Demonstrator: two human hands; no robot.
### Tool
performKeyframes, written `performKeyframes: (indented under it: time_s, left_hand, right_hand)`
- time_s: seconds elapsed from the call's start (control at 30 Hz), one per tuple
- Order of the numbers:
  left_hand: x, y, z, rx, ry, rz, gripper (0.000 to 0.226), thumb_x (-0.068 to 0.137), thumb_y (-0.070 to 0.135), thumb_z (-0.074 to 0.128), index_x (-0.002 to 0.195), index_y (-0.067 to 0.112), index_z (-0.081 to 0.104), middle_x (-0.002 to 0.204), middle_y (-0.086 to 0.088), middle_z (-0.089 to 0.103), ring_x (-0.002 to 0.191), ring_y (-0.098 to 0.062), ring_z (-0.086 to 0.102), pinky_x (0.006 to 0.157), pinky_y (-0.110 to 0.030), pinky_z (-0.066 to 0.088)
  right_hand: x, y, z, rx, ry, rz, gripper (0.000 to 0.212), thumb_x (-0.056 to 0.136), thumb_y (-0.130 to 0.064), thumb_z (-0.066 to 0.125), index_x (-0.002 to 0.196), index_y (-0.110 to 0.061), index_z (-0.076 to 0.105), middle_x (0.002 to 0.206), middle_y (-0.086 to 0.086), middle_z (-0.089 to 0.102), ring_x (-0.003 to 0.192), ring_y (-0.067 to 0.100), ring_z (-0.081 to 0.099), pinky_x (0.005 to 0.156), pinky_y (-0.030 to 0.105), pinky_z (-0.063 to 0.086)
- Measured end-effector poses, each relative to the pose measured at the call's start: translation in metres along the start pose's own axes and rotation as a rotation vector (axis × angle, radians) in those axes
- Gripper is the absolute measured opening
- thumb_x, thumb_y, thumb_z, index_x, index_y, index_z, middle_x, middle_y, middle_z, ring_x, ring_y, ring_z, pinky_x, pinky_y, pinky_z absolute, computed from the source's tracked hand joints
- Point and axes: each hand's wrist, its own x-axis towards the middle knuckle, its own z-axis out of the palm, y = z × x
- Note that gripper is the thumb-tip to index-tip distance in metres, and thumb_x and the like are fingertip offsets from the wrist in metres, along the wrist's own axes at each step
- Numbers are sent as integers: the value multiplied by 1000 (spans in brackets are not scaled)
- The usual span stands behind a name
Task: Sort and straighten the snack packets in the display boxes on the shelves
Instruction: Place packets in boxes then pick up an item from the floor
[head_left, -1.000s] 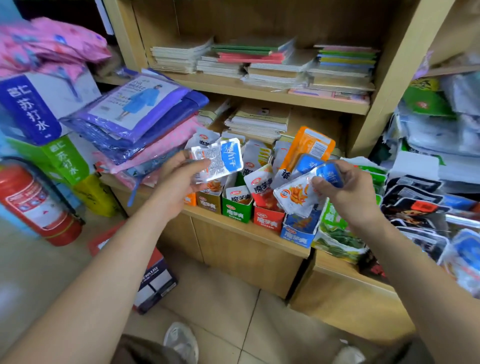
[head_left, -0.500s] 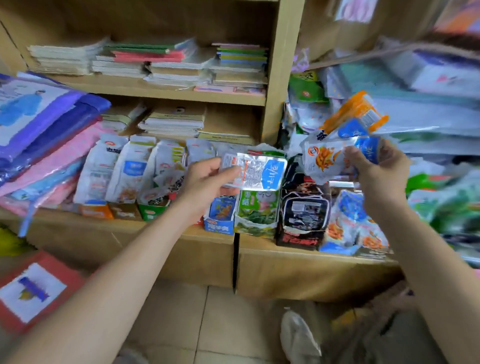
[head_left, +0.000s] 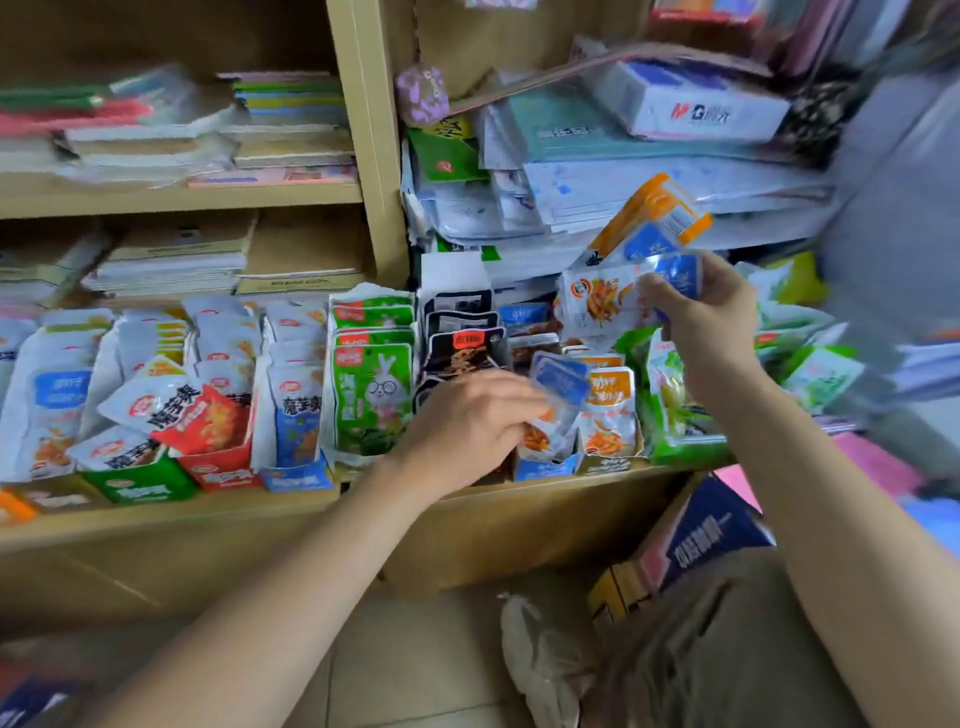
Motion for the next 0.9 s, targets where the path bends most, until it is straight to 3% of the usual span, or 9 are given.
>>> performKeyframes:
  time_s: [0.07,0.17,0.23,0.43,0.53,0.67,0.73,0.83,0.9]
  left_hand:
    - [-2,-3,15,173,-98,93,27,83,13,71,108,17,79,117,-1,74,113,-23,66,99,-40,52]
    - [-7,-2,26,350,-282,56,42,88,48,57,121,26,73,137,5,63,127,-23,51,112,-46,34]
    - [-6,1,27,398,-332,32,48,88,56,50,122,29,71,140,7,60,127,-24,47,115,-48,26]
    - [-3,7,27,394,-302,0,61,86,50,49,143,28,49,115,6,70,115,-24,52,111,-49,26]
    - [-4,9,30,410,-356,-4,60,84,53,40,140,34,52,126,0,61,122,-27,46,114,-53,23]
    - [-4,17,38,414,-402,52,52,82,57,40,116,32,72,150,0,48,141,-25,36,120,-53,11]
    - [-8,16,42,371,-399,81,52,84,56,41,111,29,76,141,4,59,135,-19,46,120,-50,10]
    - [-7,10,40,143,-337,15,44,87,50,51,121,29,71,118,14,71,118,-8,58,120,-40,12]
    - [-5,6,34,-19,-238,-10,32,89,38,61,117,28,73,107,15,73,107,-5,63,117,-35,23]
  right_hand:
    - [2,0,0,-6,-17,-1,11,88,-10,74,93,-9,65,68,-1,62,51,2,54,49,17,42]
    - [3,2,-1,-13,-49,-4,9,89,-8,73,89,-12,64,69,0,62,50,0,54,48,15,42]
    - [2,3,-2,-18,-61,-7,11,89,-8,73,87,-16,64,73,3,64,51,0,55,48,14,42]
    - [0,5,-3,-50,-92,18,8,90,-10,72,95,-13,66,82,5,69,56,1,59,46,17,42]
    - [-1,5,-5,-30,-104,28,10,90,-8,71,97,-12,66,85,5,70,58,0,61,48,15,44]
    - [-1,7,-10,-29,-162,41,11,90,-5,70,100,-6,66,79,1,68,55,-1,61,49,14,45]
    - [0,10,-14,-45,-219,46,7,90,-6,71,95,-10,67,78,4,67,55,3,59,49,19,45]
    - [3,14,-18,-39,-283,57,8,90,-7,72,90,-14,67,78,13,64,60,14,54,50,24,44]
    - [5,16,-20,-24,-325,59,6,90,-8,72,93,-12,68,81,16,63,66,23,51,52,26,43]
